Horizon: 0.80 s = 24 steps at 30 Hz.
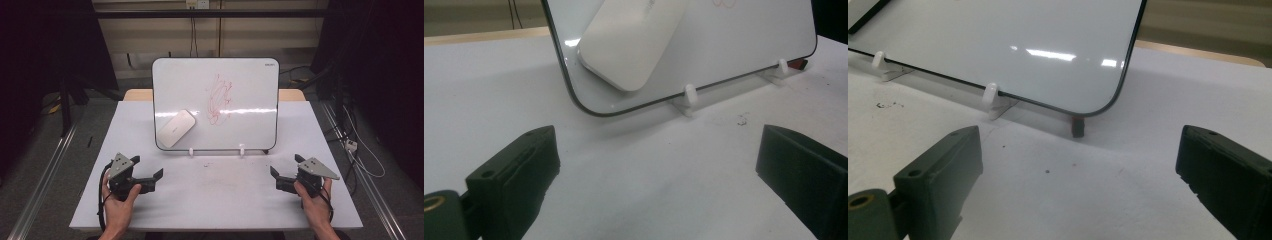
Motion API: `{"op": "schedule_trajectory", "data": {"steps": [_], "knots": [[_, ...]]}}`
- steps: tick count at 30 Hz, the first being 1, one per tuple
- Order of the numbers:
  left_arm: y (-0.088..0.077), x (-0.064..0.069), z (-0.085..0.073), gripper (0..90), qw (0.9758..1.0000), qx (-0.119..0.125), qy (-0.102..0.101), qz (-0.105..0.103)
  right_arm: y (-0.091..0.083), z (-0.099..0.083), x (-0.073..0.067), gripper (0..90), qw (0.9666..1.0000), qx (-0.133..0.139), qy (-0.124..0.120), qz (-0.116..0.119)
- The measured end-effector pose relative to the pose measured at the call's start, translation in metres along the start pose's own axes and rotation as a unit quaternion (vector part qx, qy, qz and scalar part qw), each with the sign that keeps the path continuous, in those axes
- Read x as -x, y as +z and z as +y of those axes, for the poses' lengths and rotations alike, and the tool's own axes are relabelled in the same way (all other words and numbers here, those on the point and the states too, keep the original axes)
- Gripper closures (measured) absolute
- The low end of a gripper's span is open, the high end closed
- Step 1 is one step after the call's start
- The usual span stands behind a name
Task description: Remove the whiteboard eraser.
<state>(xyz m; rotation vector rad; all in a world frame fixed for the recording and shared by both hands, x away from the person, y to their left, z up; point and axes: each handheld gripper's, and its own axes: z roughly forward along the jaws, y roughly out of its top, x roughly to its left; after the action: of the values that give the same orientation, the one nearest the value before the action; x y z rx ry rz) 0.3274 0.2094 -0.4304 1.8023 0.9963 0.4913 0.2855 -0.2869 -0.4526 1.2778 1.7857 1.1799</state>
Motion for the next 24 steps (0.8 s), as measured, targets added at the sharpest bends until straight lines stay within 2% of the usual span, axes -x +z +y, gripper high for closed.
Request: {"op": "schedule_trajectory", "data": {"steps": [8, 10, 12, 14, 16, 18, 22, 23, 24], "knots": [[0.006, 0.001, 0.003, 3.9, 0.9998, -0.011, 0.014, -0.001, 0.0, -0.001, 0.001, 4.5, 1.0, -0.003, 0.002, -0.001], [0.009, 0.0, 0.003, 4.9, 0.9999, -0.012, 0.012, -0.004, 0.0, -0.001, 0.001, 4.4, 1.0, -0.005, 0.002, 0.0], [0.012, 0.001, 0.004, 5.5, 0.9993, -0.021, 0.031, 0.002, 0.0, -0.001, 0.001, 4.5, 1.0, -0.006, 0.003, 0.0], [0.014, 0.0, 0.006, 6.2, 0.9993, -0.022, 0.031, -0.004, 0.001, -0.001, 0.0, 4.1, 1.0, -0.008, 0.005, 0.002], [0.017, 0.002, 0.009, 6.3, 0.9993, -0.026, 0.026, -0.005, 0.002, -0.001, 0.0, 4.1, 0.9999, -0.009, 0.006, 0.002], [0.019, 0.003, 0.014, 6.4, 0.999, -0.029, 0.033, -0.003, 0.003, -0.001, 0.0, 4.1, 0.9999, -0.011, 0.005, 0.004], [0.026, 0.005, 0.024, 5.0, 0.9981, -0.036, 0.046, -0.019, 0.005, -0.001, -0.001, 4.1, 0.9999, -0.012, -0.001, 0.008], [0.028, 0.007, 0.029, 5.1, 0.9976, -0.034, 0.058, -0.014, 0.005, -0.001, -0.001, 4.1, 0.9999, -0.013, -0.001, 0.008], [0.028, 0.007, 0.029, 5.3, 0.9976, -0.034, 0.058, -0.014, 0.005, -0.001, -0.001, 4.1, 0.9999, -0.014, -0.002, 0.009]]}}
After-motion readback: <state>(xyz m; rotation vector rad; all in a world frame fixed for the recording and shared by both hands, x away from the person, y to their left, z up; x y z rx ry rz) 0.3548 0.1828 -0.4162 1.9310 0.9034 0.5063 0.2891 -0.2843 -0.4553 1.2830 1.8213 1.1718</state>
